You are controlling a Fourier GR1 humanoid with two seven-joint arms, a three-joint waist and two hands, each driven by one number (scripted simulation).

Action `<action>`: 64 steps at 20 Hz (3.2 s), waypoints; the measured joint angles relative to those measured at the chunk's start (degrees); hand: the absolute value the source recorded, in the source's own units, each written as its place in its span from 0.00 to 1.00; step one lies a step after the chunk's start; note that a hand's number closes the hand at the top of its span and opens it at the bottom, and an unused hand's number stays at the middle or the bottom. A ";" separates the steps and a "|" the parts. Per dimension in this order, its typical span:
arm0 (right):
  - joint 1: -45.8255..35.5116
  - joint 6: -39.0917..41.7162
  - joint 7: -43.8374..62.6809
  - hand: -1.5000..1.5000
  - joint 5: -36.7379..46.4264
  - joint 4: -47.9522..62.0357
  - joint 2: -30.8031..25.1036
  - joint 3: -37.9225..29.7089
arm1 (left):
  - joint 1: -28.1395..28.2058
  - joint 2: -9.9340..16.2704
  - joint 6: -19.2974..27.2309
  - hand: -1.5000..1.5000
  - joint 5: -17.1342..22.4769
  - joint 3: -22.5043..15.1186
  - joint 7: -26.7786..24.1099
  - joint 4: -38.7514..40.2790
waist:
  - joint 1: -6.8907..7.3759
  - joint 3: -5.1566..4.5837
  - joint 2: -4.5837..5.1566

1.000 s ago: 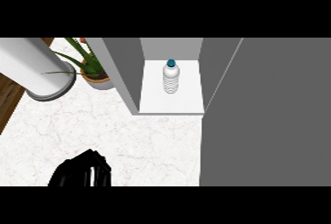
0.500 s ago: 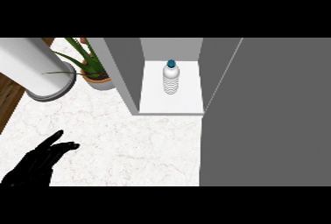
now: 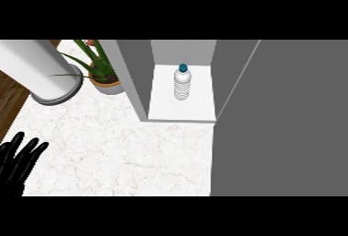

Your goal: Pick up the bottled water, place it into the cabinet and close the cabinet

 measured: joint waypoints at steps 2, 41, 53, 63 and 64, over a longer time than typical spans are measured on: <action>-1.93 -0.29 1.05 1.00 0.22 0.08 -0.54 1.55 | 1.35 0.79 -1.22 0.00 0.77 0.87 -0.28 -0.21 | 0.48 -0.13 -0.14; -64.05 -47.64 31.49 1.00 14.68 14.41 21.23 37.46 | 16.33 11.03 -22.14 0.00 10.47 18.98 -4.89 3.60 | 6.00 0.12 0.84; -91.27 -50.35 30.22 1.00 -3.33 38.06 23.10 32.50 | 25.22 9.23 -31.16 0.00 11.49 27.71 -7.18 6.75 | 3.54 0.78 1.59; -89.40 -40.56 28.17 1.00 -7.65 53.23 21.79 24.70 | 29.95 3.72 -35.69 0.00 9.65 33.64 -5.21 8.22 | 1.16 0.90 1.68; -89.49 -39.07 27.69 1.00 -7.80 55.04 21.36 23.46 | 29.85 3.38 -35.68 0.00 9.86 33.92 -4.58 7.89 | 1.05 0.89 1.74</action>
